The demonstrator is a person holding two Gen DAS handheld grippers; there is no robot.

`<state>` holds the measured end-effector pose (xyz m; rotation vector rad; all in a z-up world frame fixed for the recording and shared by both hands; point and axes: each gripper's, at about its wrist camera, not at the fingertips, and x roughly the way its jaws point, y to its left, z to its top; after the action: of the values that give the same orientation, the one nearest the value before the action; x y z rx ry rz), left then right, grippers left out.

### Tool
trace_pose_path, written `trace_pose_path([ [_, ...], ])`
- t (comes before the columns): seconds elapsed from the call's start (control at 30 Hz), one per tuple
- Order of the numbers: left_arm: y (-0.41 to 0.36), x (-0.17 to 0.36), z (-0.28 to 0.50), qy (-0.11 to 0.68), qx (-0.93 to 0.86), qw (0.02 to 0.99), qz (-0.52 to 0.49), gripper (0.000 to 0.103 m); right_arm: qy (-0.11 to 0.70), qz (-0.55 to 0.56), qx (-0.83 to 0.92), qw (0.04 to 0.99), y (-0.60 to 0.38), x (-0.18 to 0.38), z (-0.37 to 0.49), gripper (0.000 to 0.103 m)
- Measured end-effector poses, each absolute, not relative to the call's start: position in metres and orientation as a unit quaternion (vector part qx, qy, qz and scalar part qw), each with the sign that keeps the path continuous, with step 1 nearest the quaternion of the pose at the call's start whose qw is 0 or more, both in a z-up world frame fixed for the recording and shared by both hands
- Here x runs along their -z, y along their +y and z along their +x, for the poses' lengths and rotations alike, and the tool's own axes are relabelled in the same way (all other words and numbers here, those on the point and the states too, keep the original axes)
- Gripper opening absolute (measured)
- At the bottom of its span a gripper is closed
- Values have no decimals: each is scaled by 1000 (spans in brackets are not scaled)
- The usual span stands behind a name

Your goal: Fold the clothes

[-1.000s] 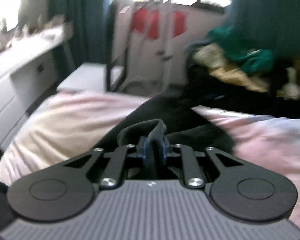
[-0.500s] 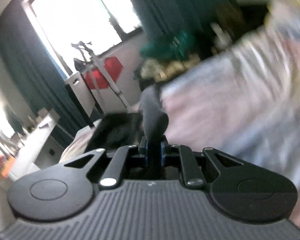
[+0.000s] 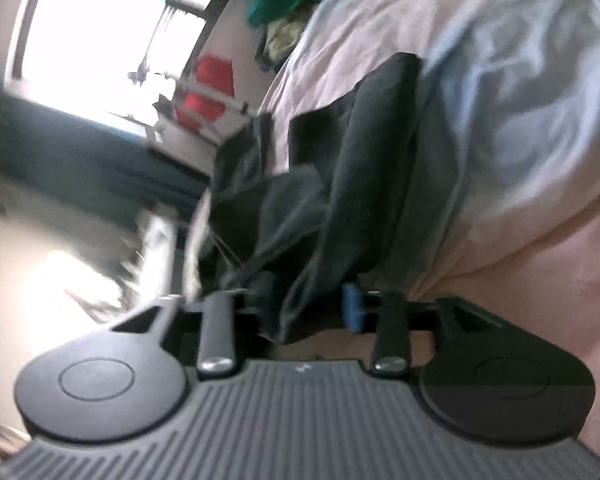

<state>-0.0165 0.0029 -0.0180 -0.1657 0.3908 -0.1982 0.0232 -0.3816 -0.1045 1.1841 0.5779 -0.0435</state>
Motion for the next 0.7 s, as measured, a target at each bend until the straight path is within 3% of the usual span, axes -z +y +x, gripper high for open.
trace_pose_path([
  [0.03, 5, 19, -14, 199, 97, 971, -92, 97, 258, 572, 24, 778, -390, 108, 20, 56],
  [0.27, 7, 27, 8, 229, 76, 962, -128, 97, 236, 598, 85, 761, -437, 122, 65, 56],
  [0.63, -34, 42, 28, 227, 97, 968, -45, 97, 286, 433, 115, 847, -460, 166, 189, 56],
  [0.7, -36, 47, 34, 229, 107, 966, -47, 97, 273, 418, 108, 859, -461, 168, 198, 46],
])
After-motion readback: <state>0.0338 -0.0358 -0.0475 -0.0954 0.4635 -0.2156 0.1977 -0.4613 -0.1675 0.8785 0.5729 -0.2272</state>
